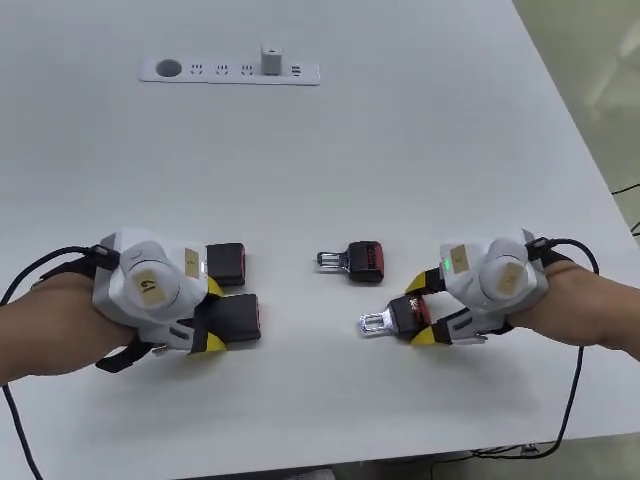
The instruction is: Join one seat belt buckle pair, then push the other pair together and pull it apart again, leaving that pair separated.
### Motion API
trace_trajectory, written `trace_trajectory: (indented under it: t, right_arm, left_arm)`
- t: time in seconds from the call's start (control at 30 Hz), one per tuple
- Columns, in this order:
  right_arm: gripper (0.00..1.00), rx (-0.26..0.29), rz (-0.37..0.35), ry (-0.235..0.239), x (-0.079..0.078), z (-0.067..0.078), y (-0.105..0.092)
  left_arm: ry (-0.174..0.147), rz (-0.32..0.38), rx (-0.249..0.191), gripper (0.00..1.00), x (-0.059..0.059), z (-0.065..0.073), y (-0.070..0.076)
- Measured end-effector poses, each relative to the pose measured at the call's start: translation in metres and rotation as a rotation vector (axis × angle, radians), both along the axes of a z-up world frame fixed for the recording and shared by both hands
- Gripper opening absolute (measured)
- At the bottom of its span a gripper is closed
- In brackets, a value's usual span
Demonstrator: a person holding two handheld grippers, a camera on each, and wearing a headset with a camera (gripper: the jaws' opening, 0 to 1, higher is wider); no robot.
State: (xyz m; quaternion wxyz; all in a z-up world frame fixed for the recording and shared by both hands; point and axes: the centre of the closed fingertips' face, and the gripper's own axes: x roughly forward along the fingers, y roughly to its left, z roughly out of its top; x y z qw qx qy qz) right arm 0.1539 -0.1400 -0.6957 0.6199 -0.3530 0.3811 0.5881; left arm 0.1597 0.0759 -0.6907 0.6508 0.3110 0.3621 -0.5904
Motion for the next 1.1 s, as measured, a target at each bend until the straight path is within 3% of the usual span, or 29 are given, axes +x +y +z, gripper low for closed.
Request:
trace_trajectory:
  t: [0.57, 0.93, 1.1]
  right_arm:
    - [0.35, -0.021, -0.058, 0.001, 0.0041, -0.0005, 0.0047]
    - [0.39, -0.053, 0.027, -0.021, -0.0001, 0.0007, 0.0056]
    - [0.33, -0.057, 0.044, -0.01, -0.002, -0.0016, 0.0058]
  left_arm:
    - [-0.001, 0.019, 0.02, 0.34, 0.0007, -0.0025, 0.0015]
    - [0.001, 0.028, 0.022, 0.35, 0.0001, -0.0022, 0.0008]
    - [0.002, 0.027, 0.022, 0.35, -0.0005, -0.0017, 0.0002]
